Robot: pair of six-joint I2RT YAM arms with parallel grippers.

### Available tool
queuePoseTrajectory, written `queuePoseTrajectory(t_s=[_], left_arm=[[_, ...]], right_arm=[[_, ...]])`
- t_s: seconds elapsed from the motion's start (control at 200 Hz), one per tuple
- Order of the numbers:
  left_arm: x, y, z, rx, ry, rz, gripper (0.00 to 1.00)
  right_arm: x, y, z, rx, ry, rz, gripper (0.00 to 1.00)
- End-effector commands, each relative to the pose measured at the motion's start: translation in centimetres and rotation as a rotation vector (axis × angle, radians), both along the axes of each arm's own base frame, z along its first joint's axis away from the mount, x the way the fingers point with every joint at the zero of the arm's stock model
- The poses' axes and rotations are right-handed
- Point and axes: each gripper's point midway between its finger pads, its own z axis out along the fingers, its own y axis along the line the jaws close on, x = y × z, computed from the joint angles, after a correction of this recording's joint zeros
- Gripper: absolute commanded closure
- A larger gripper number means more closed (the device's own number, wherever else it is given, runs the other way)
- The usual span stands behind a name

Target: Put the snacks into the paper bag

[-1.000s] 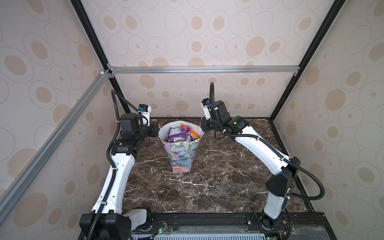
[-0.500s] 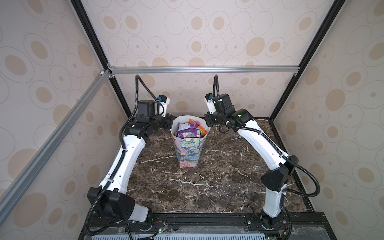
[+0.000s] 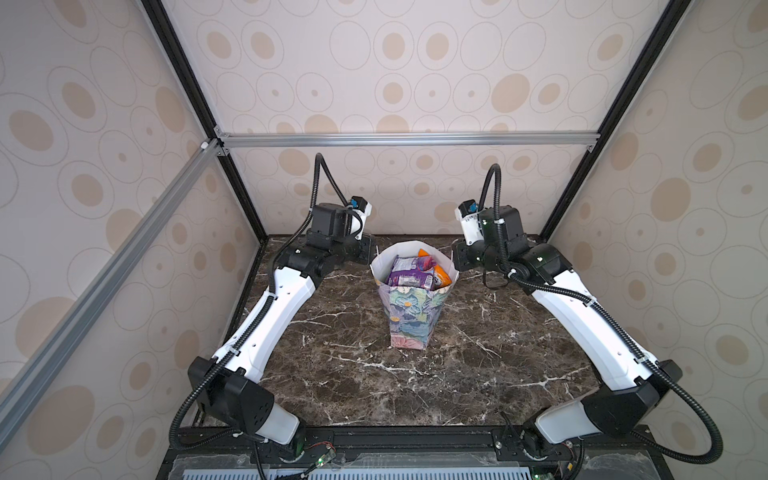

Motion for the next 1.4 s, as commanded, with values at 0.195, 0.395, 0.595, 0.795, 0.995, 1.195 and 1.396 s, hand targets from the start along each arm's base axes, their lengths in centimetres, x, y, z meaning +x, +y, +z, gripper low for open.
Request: queuePoseTrajectory(t_s=[0.195,0.395,0.595,0.795,0.995,1.195,1.396], left_arm=[[2.1,-0.3,5.0,-0.075,-0.150,0.059,1.00],[1.9,1.6,5.3,-0.047,-0.177,0.152,0.63],[0.8,5.3,6.9,0.010,-0.228,0.308,0.17],[-2.5,14.6,9.7,0.087,-0.350,0.676,0.00],[-7.0,24.3,6.2,0.109,-0.405,1.036,0.00],[-7.1,28.2,-7.4,0.170,-0.396,1.160,0.00],[-7.6,29.8,-16.9,0.126,-0.417,1.173,0.00]], right_arm=[[-0.9,-0.9,4.8,0.098,-0.147,-0.017,0.90],[-0.8,-0.8,4.8,0.065,-0.128,0.005,0.71],[-1.6,-2.7,7.1,0.041,-0.180,-0.044,0.44],[-4.8,-9.3,10.4,-0.011,-0.292,-0.226,0.18],[-8.1,-18.2,8.0,-0.127,-0.322,-0.521,0.03],[-6.4,-24.3,-6.0,-0.169,-0.191,-0.771,0.00],[-3.9,-24.7,-15.7,-0.087,-0.290,-0.796,0.00]])
